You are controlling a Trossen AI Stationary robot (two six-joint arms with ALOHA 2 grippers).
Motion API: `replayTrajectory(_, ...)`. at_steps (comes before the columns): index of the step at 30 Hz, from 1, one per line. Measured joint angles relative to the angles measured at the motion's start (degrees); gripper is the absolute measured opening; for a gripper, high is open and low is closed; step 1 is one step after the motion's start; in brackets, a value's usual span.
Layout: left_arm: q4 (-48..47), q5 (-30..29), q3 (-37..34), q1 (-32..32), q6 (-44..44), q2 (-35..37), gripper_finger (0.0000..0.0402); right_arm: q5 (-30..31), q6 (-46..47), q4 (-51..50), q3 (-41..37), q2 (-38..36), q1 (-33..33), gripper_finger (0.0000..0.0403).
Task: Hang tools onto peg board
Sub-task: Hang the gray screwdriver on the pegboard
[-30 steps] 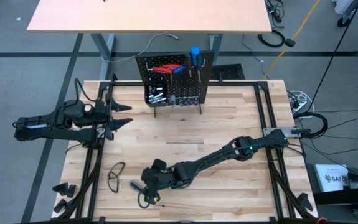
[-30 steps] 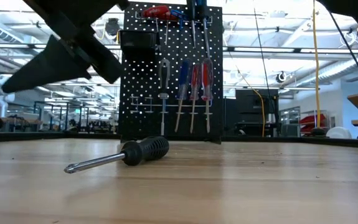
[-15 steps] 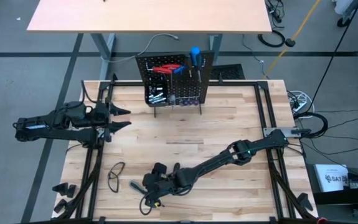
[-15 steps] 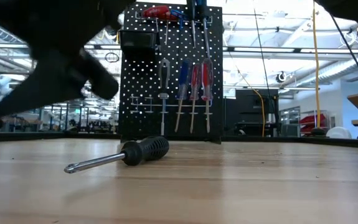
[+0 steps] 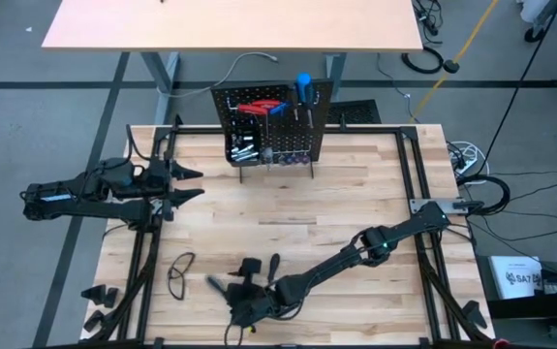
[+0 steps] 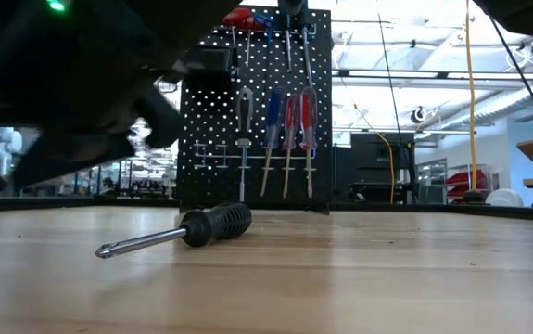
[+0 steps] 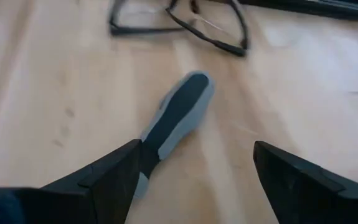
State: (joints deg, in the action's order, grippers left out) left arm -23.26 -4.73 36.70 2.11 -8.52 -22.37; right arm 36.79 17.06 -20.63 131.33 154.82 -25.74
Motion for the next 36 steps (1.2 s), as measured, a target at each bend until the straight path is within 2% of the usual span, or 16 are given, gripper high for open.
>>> replayTrajectory(5, -0.10, -0.19, 0.00, 0.00, 0.04, 0.00, 0.0235, 1.19, 2.97, -8.50, -0.17, -2.09, 0.73, 0.0300)
replayTrajectory(10, -0.12, -0.28, -0.01, 0.00, 0.43, 0.00, 0.0235, -1.39, 2.98, -9.96, -0.55, -5.12, 0.98, 0.0300)
replayTrajectory(14, -0.20, -0.26, 0.00, 0.00, 0.43, 0.00, 0.0235, -6.93, 11.21, -8.64, -0.30, -8.29, 1.14, 0.0300)
replayTrajectory(18, -0.40, -0.26, 0.01, 0.00, 0.78, 0.00, 0.0235, -10.14, 18.22, -8.74, -0.41, -7.38, 1.72, 0.0300)
replayTrajectory(25, -1.25, -0.26, -0.01, 0.00, 1.41, 0.00, 0.0235, -9.29, 23.81, -8.11, -0.37, -2.77, 1.30, 0.0300)
replayTrajectory(29, -3.07, -0.26, -0.01, 0.00, 1.39, -0.02, 0.0235, -4.18, 25.95, -15.25, -0.22, -1.92, 0.68, 0.0298)
replayTrajectory(33, -3.05, -0.26, -0.01, 0.00, 0.13, -0.02, 0.0235, -0.71, 25.42, -19.92, -0.11, -2.03, 0.65, 0.0265)
replayTrajectory(36, -1.81, -0.28, -0.01, 0.00, -0.19, 0.00, 0.0235, -1.32, 21.11, -18.37, -0.14, -2.03, 1.33, 0.0199)
